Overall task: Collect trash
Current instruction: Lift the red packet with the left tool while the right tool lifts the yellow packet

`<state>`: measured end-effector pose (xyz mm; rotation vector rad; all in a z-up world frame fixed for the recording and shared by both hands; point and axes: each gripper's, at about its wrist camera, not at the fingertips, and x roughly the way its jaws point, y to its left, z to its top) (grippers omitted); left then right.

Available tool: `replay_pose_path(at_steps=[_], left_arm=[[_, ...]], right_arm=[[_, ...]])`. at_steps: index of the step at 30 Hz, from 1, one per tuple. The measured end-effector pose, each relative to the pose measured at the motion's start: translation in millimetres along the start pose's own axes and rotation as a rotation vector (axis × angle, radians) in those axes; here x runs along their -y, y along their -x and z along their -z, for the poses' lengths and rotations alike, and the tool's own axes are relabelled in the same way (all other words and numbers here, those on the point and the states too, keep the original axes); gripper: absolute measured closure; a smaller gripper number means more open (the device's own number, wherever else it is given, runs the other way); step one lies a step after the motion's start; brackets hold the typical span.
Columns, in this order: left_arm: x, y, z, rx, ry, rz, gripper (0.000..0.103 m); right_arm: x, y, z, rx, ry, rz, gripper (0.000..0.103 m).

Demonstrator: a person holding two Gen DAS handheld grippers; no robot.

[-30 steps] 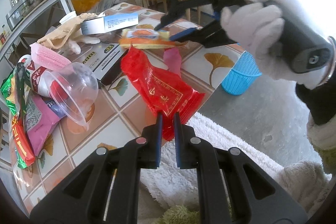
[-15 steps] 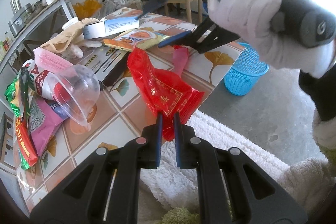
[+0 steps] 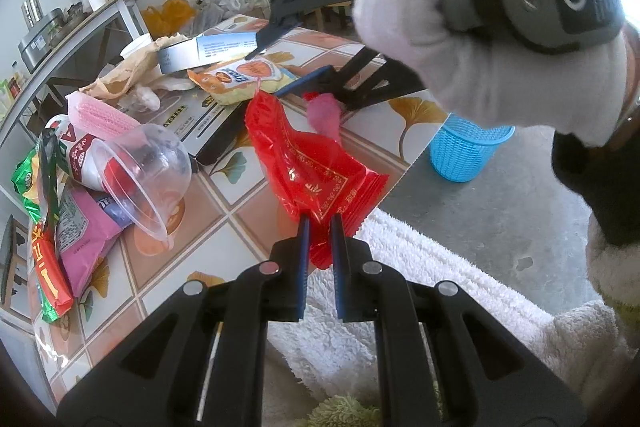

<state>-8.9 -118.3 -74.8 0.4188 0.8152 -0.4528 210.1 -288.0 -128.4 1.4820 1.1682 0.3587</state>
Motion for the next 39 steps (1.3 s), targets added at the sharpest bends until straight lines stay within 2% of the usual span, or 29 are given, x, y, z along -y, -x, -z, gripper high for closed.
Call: replay_pose_path(at_steps=[4,10,22,25,27,30,39], left_arm=[[0,-1,0,0.001,-0.001,-0.004,0.094],[0,-1,1,0.002,-0.003,-0.005,0.094],[0,0,2,0.006,-0.006,-0.011,0.094],[0,0,2,0.006,-0.006,-0.011,0.094],[0,-1,2,0.006,-0.007,-0.012,0.094],[1,-1,3,0.007,-0.009,-0.014,0.094],[0,1,2,0.012,-0.006,-0.013,0.094]], right_arm=[[6,-12,2,-0.038,-0.053,-0.085,0.065],[6,-20,9,-0.070,-0.082,-0.106,0.063],[-1,-8,3,0.035,-0.067,-0.097,0.062],[0,-8,4,0.060,-0.067,-0.080,0.071],[4,-9,3,0.074,-0.079,-0.079,0.081],[10,-10,-1,0.083,-0.104,-0.086,0.089],[13,-7,-10,0.110,-0.095,-0.114,0.095]])
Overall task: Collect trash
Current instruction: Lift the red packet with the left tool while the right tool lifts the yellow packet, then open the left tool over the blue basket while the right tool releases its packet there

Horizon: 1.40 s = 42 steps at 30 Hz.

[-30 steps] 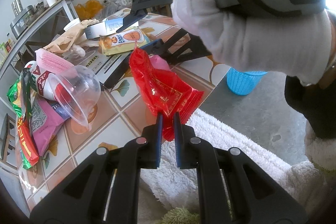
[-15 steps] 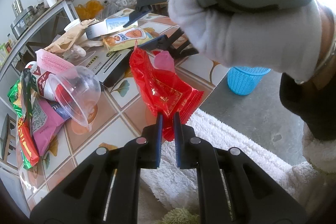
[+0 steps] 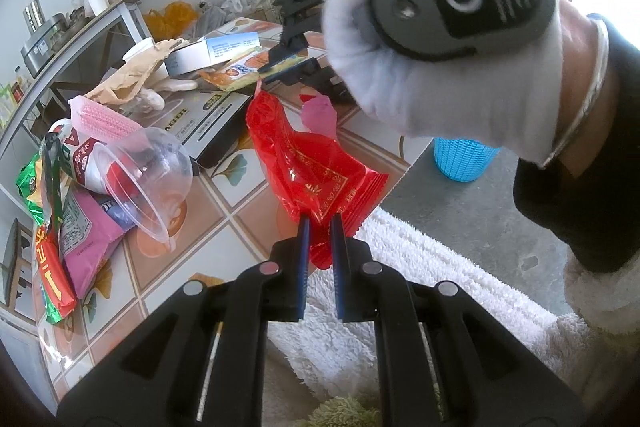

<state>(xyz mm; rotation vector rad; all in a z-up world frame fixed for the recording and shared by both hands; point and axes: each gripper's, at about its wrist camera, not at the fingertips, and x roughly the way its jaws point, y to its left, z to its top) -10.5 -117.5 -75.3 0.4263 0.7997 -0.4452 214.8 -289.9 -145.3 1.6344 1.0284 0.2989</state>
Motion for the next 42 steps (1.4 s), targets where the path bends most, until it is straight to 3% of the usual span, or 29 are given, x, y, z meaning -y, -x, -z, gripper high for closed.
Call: replay_pose_path(at_steps=[6,12,17,21,25,30,34,37,40,42], left_arm=[[0,7,-5,0.024,-0.004,-0.007,0.095],[2,18,-31,0.083,-0.030,-0.006,0.095],[21,17,-75,0.146,-0.092,0.046,0.095],[48,4,-122,0.157,-0.127,0.174,0.095],[92,-30,-177,0.103,-0.163,0.340,0.095],[155,-108,-232,-0.106,-0.148,0.546,0.095],[202,-157,-252,-0.171,-0.188,0.550,0.094],[226,-193,-268,-0.206,-0.142,0.586,0.092],[242,-220,-279,-0.196,-0.108,0.555,0.079],[248,-228,-284,-0.180,-0.082,0.526,0.064]], right_arm=[[-1,22,0,-0.014,0.038,-0.041,0.098],[-8,78,-4,0.014,0.106,-0.111,0.098],[-4,174,-17,0.180,0.157,-0.148,0.098],[20,266,-35,0.391,0.141,-0.114,0.098],[57,327,-53,0.530,0.061,-0.056,0.098],[106,363,-79,0.615,-0.044,0.027,0.098],[141,370,-110,0.622,-0.116,0.089,0.098],[160,368,-144,0.600,-0.140,0.115,0.098],[179,360,-168,0.593,-0.149,0.152,0.094],[189,351,-190,0.568,-0.141,0.190,0.063]])
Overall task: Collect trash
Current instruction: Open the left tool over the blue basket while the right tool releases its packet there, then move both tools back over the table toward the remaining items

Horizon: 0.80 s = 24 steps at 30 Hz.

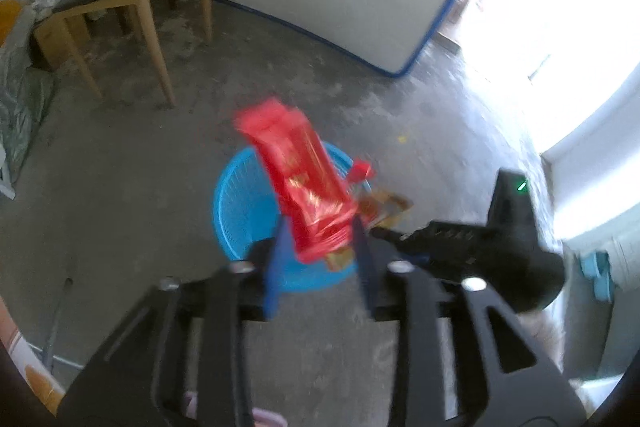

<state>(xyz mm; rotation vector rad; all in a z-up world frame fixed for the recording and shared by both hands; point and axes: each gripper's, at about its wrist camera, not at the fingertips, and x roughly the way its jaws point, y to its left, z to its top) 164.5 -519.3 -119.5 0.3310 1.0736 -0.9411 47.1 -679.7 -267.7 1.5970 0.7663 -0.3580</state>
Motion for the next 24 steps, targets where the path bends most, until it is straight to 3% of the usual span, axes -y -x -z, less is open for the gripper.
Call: replay_pose_path(at_steps=[2,6,11,17,22,24], left_arm=[[3,-4,-3,-0.002,0.001,-0.021,0.063],[4,2,1,0.018,-0.012,-0.039,0.056],[-5,5,1,0.015,-0.025,-0.092,0.055],[0,13,-4,-0.005,-0.092,-0.213,0.055],[9,43,-17,-0.011,-0.137,-0.287,0.055],[8,68,-20,0.019,-0.113,-0.255,0.055]], right_arm=[[8,-10,-5,0.016,-0.010,0.058,0.059],[18,-21,0,-0.002,-0.003,0.071,0.058],[28,-20,10,-0.011,-0.037,0.052,0.058],[17,-8,23,-0.001,0.018,0.037,0.058],[10,2,35,0.004,0.036,0.084,0.058],[7,9,39,0.014,0.046,0.101,0.058]])
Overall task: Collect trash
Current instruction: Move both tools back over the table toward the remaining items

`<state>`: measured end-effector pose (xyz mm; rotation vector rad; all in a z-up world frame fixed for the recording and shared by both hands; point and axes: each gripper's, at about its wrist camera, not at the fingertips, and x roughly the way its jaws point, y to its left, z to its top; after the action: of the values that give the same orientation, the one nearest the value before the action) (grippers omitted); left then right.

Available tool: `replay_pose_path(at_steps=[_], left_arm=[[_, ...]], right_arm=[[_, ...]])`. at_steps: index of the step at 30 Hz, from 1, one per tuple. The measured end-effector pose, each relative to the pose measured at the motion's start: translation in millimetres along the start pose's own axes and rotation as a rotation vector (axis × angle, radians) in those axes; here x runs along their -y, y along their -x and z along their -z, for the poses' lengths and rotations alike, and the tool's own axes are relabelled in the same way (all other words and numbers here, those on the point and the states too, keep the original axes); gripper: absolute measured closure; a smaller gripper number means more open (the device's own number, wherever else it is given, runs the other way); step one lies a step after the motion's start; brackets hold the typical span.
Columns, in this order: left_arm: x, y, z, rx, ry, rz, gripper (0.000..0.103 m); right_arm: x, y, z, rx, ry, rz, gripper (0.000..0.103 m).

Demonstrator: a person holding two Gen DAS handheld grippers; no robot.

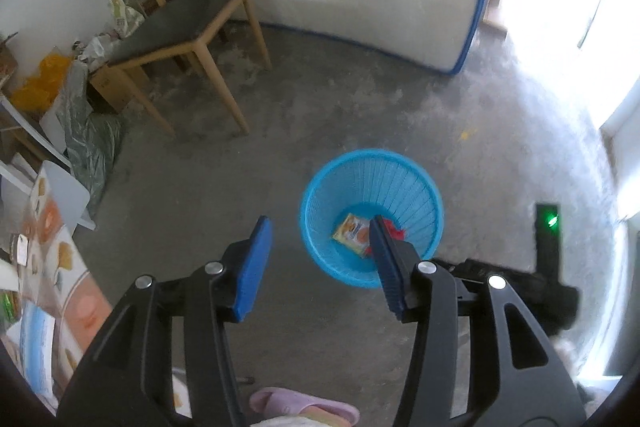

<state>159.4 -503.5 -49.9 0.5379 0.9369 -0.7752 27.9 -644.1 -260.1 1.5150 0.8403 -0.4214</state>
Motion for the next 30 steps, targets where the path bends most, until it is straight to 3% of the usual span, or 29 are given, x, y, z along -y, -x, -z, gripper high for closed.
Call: replay_pose_path(at_steps=[6,9,14,17,20,23,30], left_arm=[[-26,45,7,-0.033,0.120,0.124,0.055],[-33,57,19,-0.044,0.153,0.121,0.055],[-36,108,71,0.063,0.118,0.124,0.054],[-56,145,111,0.136,0.144,0.122,0.046],[-87,179,154,0.190,0.213,0.094,0.042],[-126,215,202,0.248,0.309,0.006,0.038],[-181,265,312,0.312,0.481,-0.132,0.036]], right_arm=[[-8,35,8,0.070,0.027,0.017,0.058],[-17,52,20,0.098,0.054,0.022,0.058],[-44,84,56,0.148,0.140,-0.035,0.058],[-65,104,87,0.153,0.220,-0.067,0.058],[-91,121,122,0.140,0.325,-0.097,0.049],[-120,133,161,0.126,0.446,-0.124,0.043],[-180,121,236,0.004,0.646,-0.189,0.042]])
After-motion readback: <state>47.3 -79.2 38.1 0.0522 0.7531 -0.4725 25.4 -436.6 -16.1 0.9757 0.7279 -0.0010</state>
